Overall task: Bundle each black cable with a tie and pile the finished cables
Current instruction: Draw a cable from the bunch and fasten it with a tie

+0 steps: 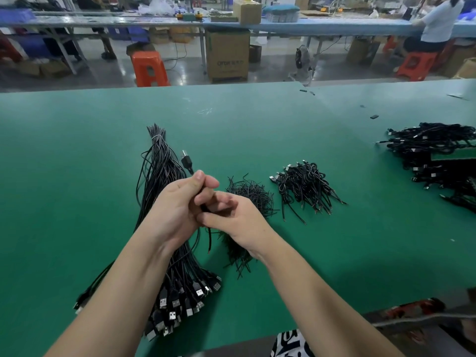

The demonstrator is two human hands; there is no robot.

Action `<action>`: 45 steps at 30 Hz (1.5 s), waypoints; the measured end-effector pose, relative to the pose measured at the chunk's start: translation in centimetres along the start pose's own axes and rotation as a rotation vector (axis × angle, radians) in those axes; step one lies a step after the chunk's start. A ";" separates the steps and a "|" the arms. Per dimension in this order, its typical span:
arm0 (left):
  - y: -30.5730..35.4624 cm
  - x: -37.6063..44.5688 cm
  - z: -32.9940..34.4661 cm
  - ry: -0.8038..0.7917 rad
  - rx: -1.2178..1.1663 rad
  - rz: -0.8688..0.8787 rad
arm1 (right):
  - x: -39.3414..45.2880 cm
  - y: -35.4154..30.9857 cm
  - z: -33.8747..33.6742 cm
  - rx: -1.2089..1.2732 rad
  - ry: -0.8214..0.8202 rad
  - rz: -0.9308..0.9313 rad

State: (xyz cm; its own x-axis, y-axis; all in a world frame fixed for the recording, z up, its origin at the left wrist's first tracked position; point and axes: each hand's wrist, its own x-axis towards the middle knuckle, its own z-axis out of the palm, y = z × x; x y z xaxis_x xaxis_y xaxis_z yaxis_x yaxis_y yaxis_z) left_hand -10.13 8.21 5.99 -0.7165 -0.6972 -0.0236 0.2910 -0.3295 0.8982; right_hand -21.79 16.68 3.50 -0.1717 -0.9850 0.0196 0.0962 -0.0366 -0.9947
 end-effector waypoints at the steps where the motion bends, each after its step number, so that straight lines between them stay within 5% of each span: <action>1: 0.0 -0.1 -0.1 -0.015 0.030 -0.009 | 0.0 -0.1 -0.1 -0.010 0.015 -0.009; 15: 2.1 -0.9 1.5 -0.095 0.324 -0.150 | -0.4 0.9 0.3 -0.066 0.129 0.000; 20: 1.4 -1.4 2.4 0.029 0.929 -0.035 | -0.2 1.2 -0.2 -0.345 0.207 0.000; 25: 1.0 -1.6 2.9 0.337 1.521 0.281 | -0.1 0.9 -0.5 -0.657 0.248 -0.172; 28: 0.6 -1.5 2.4 0.393 1.765 0.234 | -0.1 0.7 -0.8 -0.832 0.144 -0.180; 34: 1.7 0.0 0.7 0.189 1.357 0.223 | -0.4 0.8 -0.9 -0.832 0.081 -0.062; 45: 2.1 1.3 -0.1 0.081 1.441 0.185 | -0.3 1.2 -0.9 -0.730 0.018 0.013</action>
State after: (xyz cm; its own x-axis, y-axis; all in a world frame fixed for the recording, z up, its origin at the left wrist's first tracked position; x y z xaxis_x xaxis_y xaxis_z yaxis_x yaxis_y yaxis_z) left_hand -10.35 6.55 7.81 -0.6891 -0.7071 0.1588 -0.5375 0.6457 0.5424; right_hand -22.50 17.05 2.22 -0.1913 -0.9815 0.0116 -0.5787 0.1032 -0.8090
